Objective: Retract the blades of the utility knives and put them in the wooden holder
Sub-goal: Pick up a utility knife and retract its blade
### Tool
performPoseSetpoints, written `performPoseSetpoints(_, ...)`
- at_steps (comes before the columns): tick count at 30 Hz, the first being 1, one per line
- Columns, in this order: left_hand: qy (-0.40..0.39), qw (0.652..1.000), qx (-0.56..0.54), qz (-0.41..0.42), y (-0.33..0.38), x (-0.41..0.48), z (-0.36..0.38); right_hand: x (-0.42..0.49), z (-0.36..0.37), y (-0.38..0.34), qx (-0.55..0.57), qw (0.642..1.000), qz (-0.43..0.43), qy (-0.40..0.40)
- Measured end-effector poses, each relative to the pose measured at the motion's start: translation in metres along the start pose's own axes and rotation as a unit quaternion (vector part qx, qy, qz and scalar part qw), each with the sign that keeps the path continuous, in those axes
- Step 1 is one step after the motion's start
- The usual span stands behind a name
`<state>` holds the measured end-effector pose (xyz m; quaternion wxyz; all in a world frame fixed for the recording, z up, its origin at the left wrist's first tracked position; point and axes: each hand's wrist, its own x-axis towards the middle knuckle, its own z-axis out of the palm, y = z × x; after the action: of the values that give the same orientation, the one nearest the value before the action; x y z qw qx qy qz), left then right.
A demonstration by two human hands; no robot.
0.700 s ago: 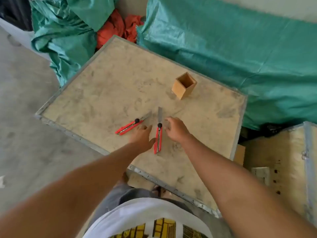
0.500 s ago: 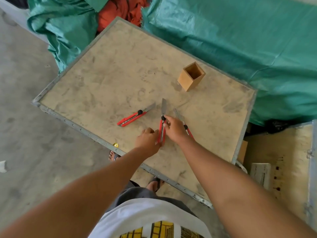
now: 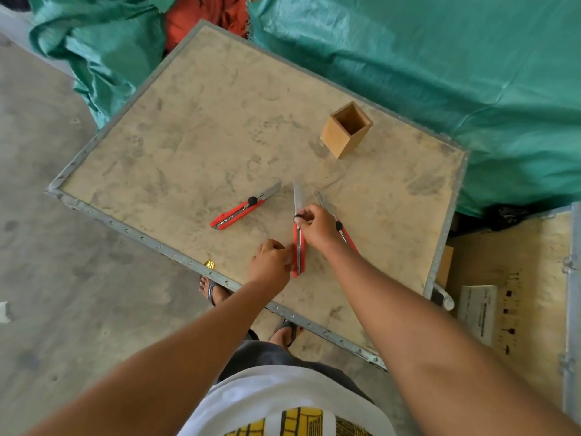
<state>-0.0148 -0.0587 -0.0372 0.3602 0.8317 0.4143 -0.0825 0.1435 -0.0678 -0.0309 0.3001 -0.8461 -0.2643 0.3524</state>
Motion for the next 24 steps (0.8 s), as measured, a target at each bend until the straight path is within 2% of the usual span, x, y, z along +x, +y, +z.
performPoseSetpoints(2,-0.004,0.999,-0.051,-0.003,0.002,-0.001,-0.004,-0.001,-0.007,-0.002,0.035,0.999,0.011,0.014)
performPoseSetpoints(4,-0.021,0.988,-0.153,-0.027,0.006,-0.003,-0.016,-0.003,-0.017,-0.005,0.076,0.997,0.005,0.032)
performPoseSetpoints(7,-0.048,0.942,-0.327,-0.052,0.012,-0.008,-0.034,-0.010,-0.036,-0.014,0.140,0.989,-0.012,0.040)
performPoseSetpoints(11,-0.034,0.894,-0.445,-0.046,0.022,-0.014,-0.057,-0.022,-0.064,-0.032,0.227,0.972,-0.043,0.038)
performPoseSetpoints(15,-0.034,0.855,-0.516,-0.043,0.032,-0.019,-0.075,-0.036,-0.089,-0.048,0.219,0.972,-0.083,0.025)
performPoseSetpoints(18,-0.038,0.834,-0.549,-0.036,0.038,-0.023,-0.084,-0.046,-0.101,-0.056,0.198,0.974,-0.112,-0.017)
performPoseSetpoints(21,-0.032,0.821,-0.568,-0.034,0.046,-0.027,-0.093,-0.057,-0.103,-0.059,0.158,0.977,-0.124,-0.066)
performPoseSetpoints(24,-0.023,0.816,-0.577,-0.025,0.052,-0.030,-0.100,-0.062,-0.104,-0.060,0.138,0.980,-0.124,-0.078)
